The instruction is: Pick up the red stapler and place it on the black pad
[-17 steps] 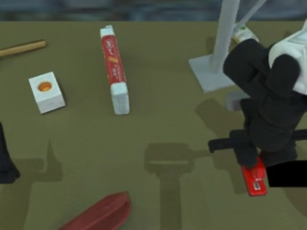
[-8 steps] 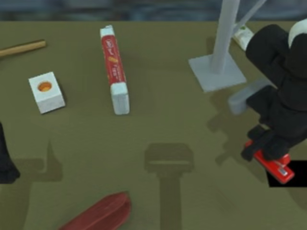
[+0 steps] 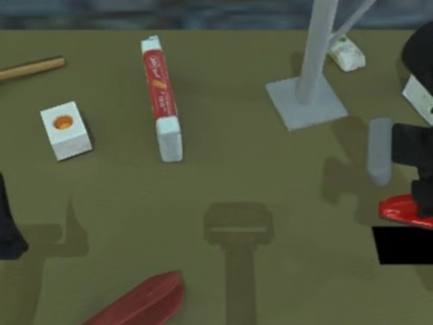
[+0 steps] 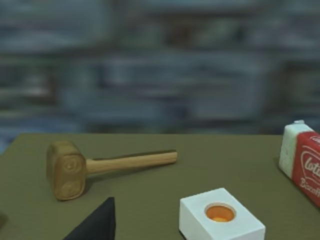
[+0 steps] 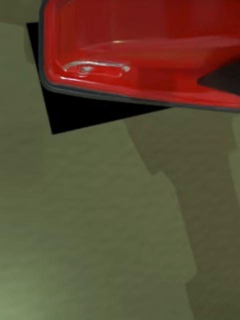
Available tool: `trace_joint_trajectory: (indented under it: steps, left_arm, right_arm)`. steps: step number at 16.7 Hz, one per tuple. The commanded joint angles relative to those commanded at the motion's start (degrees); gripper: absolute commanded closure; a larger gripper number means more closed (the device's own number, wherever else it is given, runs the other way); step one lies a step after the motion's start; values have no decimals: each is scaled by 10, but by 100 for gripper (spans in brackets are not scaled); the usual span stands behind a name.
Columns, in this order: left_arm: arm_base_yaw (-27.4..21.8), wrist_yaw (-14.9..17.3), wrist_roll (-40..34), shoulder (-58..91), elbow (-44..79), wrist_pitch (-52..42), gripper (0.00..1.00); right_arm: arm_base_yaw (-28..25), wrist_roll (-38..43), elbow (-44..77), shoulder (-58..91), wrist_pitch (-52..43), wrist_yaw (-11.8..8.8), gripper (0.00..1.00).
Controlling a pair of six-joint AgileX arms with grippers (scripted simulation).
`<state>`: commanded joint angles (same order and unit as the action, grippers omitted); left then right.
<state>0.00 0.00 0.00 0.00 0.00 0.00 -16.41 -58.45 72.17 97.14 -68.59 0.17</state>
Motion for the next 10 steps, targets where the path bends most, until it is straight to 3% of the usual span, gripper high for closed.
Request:
trace_joint_trajectory:
  steps: [5, 10]
  left_arm:
    - [0, 0, 0, 0, 0, 0, 0]
    - [0, 0, 0, 0, 0, 0, 0]
  right_arm:
    - [46, -176, -3, -25, 7, 0, 100]
    - [56, -208, -5, -34, 11, -1, 100]
